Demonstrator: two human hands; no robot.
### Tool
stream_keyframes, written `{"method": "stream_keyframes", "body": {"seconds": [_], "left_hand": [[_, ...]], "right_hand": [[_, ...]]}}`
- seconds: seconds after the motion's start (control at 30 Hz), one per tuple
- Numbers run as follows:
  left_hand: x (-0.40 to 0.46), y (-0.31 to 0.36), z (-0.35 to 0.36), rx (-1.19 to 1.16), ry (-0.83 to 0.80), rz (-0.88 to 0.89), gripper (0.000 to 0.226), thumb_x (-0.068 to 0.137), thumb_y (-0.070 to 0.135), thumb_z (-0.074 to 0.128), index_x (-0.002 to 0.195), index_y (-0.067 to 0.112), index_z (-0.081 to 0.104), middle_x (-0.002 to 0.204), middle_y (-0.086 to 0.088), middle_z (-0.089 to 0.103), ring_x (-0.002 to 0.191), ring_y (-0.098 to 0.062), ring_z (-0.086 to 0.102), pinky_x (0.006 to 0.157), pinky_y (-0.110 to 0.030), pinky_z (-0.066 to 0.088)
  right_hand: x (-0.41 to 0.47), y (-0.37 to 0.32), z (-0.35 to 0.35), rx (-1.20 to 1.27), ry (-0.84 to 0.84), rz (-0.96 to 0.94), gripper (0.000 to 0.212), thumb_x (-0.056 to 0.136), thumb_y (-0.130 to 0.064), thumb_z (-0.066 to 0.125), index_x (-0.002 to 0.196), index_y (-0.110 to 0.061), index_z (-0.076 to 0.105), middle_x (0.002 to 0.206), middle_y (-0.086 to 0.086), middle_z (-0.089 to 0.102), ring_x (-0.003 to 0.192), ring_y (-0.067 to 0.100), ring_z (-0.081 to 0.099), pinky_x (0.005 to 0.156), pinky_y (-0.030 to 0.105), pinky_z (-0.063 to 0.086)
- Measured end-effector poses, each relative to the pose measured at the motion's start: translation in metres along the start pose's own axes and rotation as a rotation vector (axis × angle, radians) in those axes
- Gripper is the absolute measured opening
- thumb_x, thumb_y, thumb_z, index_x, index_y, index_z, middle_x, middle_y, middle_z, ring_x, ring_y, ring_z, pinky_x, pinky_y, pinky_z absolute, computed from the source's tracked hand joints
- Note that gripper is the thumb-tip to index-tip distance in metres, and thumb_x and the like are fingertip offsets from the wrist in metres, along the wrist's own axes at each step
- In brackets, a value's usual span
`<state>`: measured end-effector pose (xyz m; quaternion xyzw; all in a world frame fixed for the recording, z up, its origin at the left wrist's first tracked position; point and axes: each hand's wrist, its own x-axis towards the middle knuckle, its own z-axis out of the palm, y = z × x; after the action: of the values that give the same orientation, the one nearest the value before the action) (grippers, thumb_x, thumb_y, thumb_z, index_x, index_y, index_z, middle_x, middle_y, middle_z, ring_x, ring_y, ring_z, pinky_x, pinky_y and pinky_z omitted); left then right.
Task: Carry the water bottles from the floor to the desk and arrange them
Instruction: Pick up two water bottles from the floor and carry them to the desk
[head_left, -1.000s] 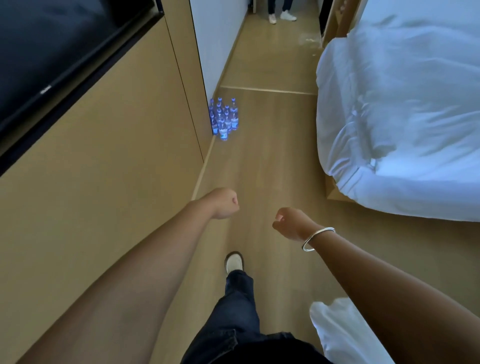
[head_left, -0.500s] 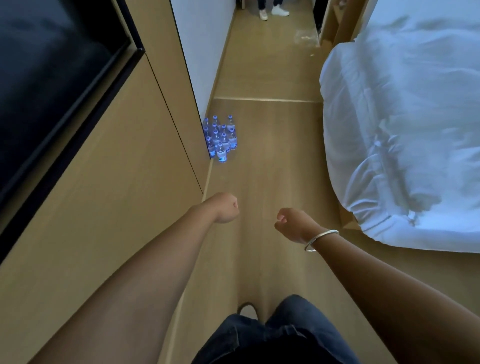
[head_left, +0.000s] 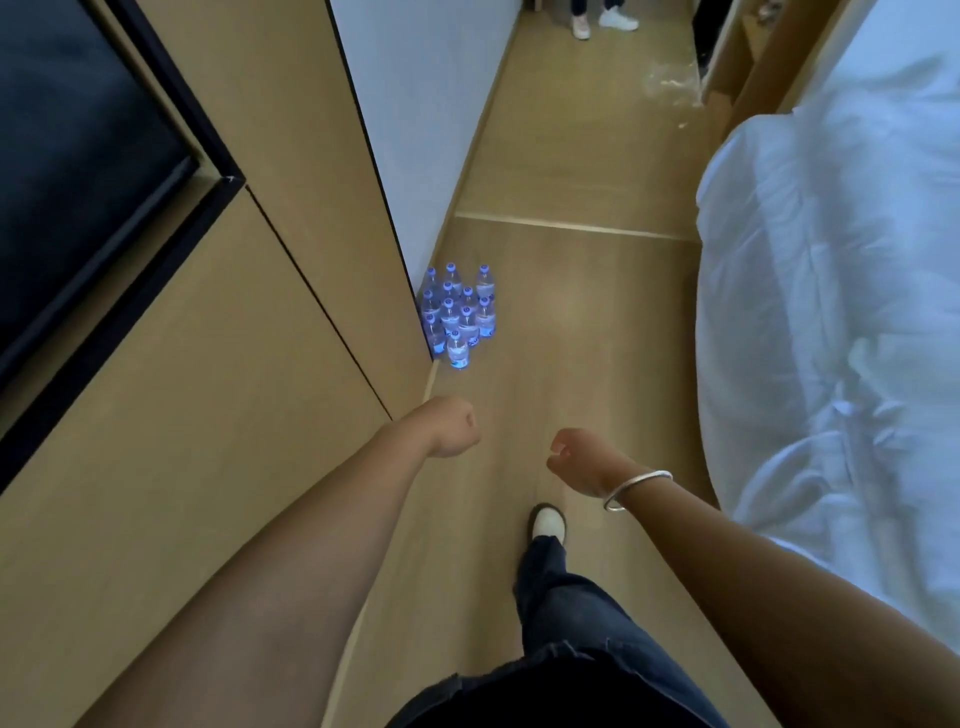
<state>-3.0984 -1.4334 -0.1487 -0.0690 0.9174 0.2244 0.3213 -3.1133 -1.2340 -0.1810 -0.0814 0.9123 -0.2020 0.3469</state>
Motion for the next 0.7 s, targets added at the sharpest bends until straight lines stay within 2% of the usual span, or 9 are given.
{"method": "stream_keyframes", "body": {"seconds": [0.17, 0.27, 0.4, 0.53, 0.6, 0.67, 0.7], "left_hand": [[0.065, 0.028, -0.053, -0.008, 0.027, -0.065, 0.015, 0.083, 0.010, 0.043, 0.070, 0.011, 0.049, 0.071, -0.005, 0.048, 0.066, -0.021, 0.043, 0.059, -0.026, 0.036], [0.094, 0.040, -0.075, -0.076, 0.063, -0.088, 0.021, 0.086, 0.011, 0.041, 0.064, 0.012, 0.043, 0.067, -0.002, 0.045, 0.064, -0.019, 0.040, 0.054, -0.025, 0.031], [0.129, 0.048, -0.093, -0.099, 0.069, -0.116, 0.015, 0.087, 0.010, 0.042, 0.074, 0.009, 0.049, 0.079, -0.007, 0.050, 0.072, -0.021, 0.043, 0.058, -0.026, 0.033], [0.168, 0.050, -0.112, -0.028, 0.075, -0.162, 0.032, 0.095, 0.014, 0.040, 0.063, 0.022, 0.039, 0.070, 0.004, 0.040, 0.083, -0.019, 0.044, 0.073, -0.025, 0.038], [0.185, 0.049, -0.121, -0.047, 0.063, -0.152, 0.036, 0.094, 0.012, 0.039, 0.060, 0.020, 0.033, 0.066, 0.004, 0.036, 0.072, -0.016, 0.042, 0.066, -0.024, 0.037], [0.202, 0.045, -0.131, -0.117, 0.039, -0.139, 0.035, 0.090, 0.007, 0.039, 0.057, 0.015, 0.029, 0.063, 0.001, 0.033, 0.057, -0.013, 0.032, 0.051, -0.025, 0.026], [0.212, 0.042, -0.136, -0.147, 0.037, -0.143, 0.034, 0.088, 0.007, 0.040, 0.057, 0.014, 0.029, 0.062, 0.001, 0.032, 0.055, -0.012, 0.029, 0.049, -0.025, 0.023]], "right_hand": [[0.084, -0.003, -0.071, -0.051, -0.025, -0.061, 0.035, 0.089, -0.024, 0.048, 0.120, -0.009, 0.054, 0.128, 0.013, 0.054, 0.116, 0.028, 0.051, 0.090, 0.025, 0.038], [0.123, -0.007, -0.107, -0.052, -0.023, -0.075, 0.035, 0.089, -0.023, 0.049, 0.120, -0.007, 0.053, 0.128, 0.015, 0.054, 0.117, 0.029, 0.050, 0.092, 0.027, 0.039], [0.160, -0.008, -0.135, -0.071, -0.048, -0.081, 0.036, 0.090, -0.024, 0.049, 0.122, -0.008, 0.052, 0.128, 0.015, 0.053, 0.117, 0.029, 0.050, 0.091, 0.027, 0.038], [0.193, -0.004, -0.154, -0.082, -0.077, -0.071, 0.036, 0.090, -0.024, 0.049, 0.122, -0.008, 0.051, 0.130, 0.015, 0.052, 0.118, 0.027, 0.049, 0.091, 0.026, 0.037], [0.210, -0.005, -0.164, -0.095, -0.086, -0.069, 0.036, 0.090, -0.026, 0.049, 0.122, -0.009, 0.051, 0.130, 0.013, 0.052, 0.118, 0.027, 0.049, 0.092, 0.027, 0.037], [0.229, -0.009, -0.175, -0.109, -0.090, -0.070, 0.037, 0.088, -0.028, 0.049, 0.121, -0.012, 0.052, 0.129, 0.011, 0.053, 0.118, 0.026, 0.049, 0.092, 0.026, 0.036], [0.240, -0.011, -0.181, -0.108, -0.094, -0.072, 0.037, 0.088, -0.028, 0.050, 0.121, -0.012, 0.053, 0.129, 0.010, 0.053, 0.118, 0.026, 0.049, 0.091, 0.025, 0.036]]}}
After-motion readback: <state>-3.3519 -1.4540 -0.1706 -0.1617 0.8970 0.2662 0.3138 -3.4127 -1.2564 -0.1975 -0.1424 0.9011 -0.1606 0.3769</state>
